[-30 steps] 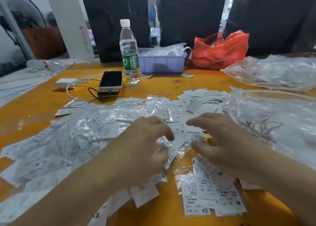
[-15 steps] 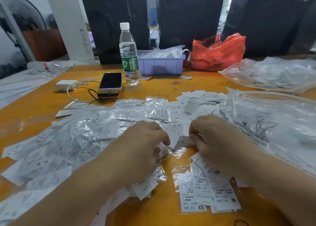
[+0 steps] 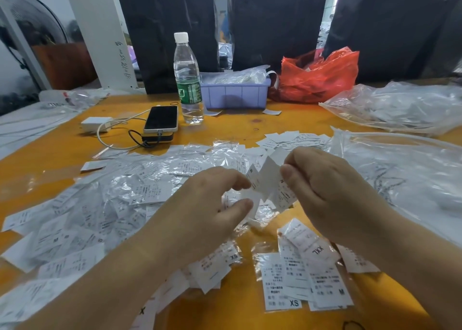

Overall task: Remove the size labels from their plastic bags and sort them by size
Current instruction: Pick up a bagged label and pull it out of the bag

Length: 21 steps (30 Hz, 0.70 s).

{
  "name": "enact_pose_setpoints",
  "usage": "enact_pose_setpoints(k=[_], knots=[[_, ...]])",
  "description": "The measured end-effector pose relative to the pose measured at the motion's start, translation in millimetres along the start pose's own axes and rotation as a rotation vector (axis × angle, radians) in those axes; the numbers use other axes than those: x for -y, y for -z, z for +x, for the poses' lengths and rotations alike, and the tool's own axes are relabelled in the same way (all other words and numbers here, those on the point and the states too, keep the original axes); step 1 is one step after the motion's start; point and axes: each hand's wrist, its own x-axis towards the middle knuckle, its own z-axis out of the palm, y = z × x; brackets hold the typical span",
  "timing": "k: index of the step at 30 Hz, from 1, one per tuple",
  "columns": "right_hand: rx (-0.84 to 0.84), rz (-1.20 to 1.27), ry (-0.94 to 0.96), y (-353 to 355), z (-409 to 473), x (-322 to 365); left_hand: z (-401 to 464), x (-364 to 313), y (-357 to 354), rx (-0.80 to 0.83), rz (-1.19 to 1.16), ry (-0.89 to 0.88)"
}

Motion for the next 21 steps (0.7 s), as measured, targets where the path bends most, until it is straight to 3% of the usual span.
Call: enact_pose_setpoints(k=[5, 13, 21], knots=[[-0.04, 0.185, -0.013, 0, -1, 3, 0, -2, -2, -0.005, -0.081, 0.025], [0.104, 0.593, -0.1, -4, -5, 13, 1, -9, -2, -0.087, -0.095, -0.03], [-0.037, 0.516, -0.232, -2, 1, 1, 1, -3, 2, -0.177, -0.225, 0.079]])
